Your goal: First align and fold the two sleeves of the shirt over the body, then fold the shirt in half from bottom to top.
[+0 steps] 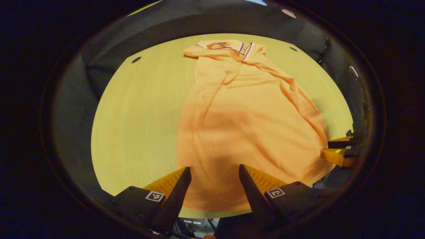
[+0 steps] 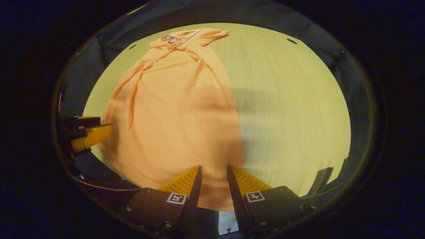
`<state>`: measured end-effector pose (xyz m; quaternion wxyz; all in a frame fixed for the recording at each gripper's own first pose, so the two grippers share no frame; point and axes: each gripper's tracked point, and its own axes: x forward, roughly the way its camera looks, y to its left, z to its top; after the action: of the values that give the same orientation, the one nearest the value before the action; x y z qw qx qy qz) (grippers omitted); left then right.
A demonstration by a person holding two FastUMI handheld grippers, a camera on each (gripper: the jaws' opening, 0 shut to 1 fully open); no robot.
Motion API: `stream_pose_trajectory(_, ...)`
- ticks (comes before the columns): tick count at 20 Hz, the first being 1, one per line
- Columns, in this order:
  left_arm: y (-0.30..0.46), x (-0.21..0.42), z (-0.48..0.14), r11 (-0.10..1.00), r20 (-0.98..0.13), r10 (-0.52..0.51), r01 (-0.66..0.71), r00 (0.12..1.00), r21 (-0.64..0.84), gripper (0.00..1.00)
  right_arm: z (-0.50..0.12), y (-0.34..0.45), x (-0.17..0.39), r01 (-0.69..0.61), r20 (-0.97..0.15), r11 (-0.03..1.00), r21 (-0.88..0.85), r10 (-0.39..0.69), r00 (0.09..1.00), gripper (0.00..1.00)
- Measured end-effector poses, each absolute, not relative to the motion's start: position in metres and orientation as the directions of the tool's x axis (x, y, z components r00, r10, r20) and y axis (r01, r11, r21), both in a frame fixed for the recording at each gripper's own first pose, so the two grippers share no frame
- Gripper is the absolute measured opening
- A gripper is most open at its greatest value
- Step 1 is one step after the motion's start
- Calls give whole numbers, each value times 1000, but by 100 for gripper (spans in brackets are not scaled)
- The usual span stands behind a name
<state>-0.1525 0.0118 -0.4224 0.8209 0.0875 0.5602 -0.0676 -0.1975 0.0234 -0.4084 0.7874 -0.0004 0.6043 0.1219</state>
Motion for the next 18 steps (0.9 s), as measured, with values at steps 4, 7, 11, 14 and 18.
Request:
stream_pose_trajectory(4, 16, -169, -437, 977, -957, -4, 204, 289, 58, 100, -409, 24, -198, -200, -961, 973, 112, 157, 229, 50)
stream_pose_trajectory(7, 14, -170, -438, 980, -964, -6, 193, 267, 47, 91, -409, 25, -199, -206, -969, 975, 88, 132, 211, 53)
stream_pose_trajectory(11, 14, -170, -441, 989, -982, -4, 147, 188, 24, 92, -411, 33, -200, -222, -978, 972, 77, 117, 174, 63)
stream_pose_trajectory(14, 13, -168, -443, 989, -992, 5, 148, 128, 24, 93, -411, 34, -200, -228, -986, 972, 53, 87, 139, 75)
stream_pose_trajectory(18, 13, -168, -443, 990, -993, 8, 136, 117, 24, 93, -412, 35, -198, -207, -993, 977, 55, 74, 89, 74)
